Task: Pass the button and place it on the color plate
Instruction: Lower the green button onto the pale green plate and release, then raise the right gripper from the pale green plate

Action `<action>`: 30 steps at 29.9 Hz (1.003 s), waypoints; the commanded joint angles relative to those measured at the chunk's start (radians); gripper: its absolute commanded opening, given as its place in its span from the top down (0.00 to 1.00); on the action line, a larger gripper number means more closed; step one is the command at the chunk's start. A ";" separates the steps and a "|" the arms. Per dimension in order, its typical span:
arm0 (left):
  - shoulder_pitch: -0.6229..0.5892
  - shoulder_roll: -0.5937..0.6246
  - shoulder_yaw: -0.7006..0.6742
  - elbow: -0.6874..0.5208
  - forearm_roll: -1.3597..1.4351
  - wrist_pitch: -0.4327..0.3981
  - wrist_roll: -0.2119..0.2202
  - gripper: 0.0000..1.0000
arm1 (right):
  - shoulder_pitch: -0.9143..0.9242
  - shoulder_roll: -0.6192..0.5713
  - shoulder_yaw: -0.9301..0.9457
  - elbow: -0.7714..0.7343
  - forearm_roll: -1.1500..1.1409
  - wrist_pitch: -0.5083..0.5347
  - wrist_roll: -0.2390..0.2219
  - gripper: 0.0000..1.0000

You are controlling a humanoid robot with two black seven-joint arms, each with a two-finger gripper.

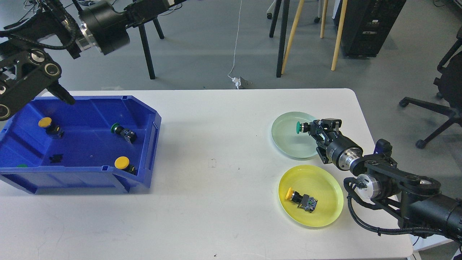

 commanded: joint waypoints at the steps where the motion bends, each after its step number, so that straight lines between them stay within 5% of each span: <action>1: 0.000 0.001 0.000 0.000 0.000 0.000 0.000 0.01 | 0.001 0.011 0.000 -0.012 0.000 0.001 -0.001 0.27; 12: -0.001 0.001 0.000 0.000 0.000 0.000 0.000 0.01 | 0.007 0.016 0.014 0.016 0.001 0.004 0.001 0.14; 21: -0.001 0.003 -0.021 0.002 -0.006 -0.003 0.000 0.01 | 0.074 -0.063 0.117 0.209 0.000 -0.034 0.014 0.05; 30: -0.009 0.021 -0.046 0.008 -0.228 -0.023 0.000 0.01 | 0.316 -0.115 0.018 0.254 -0.158 -0.241 0.002 0.08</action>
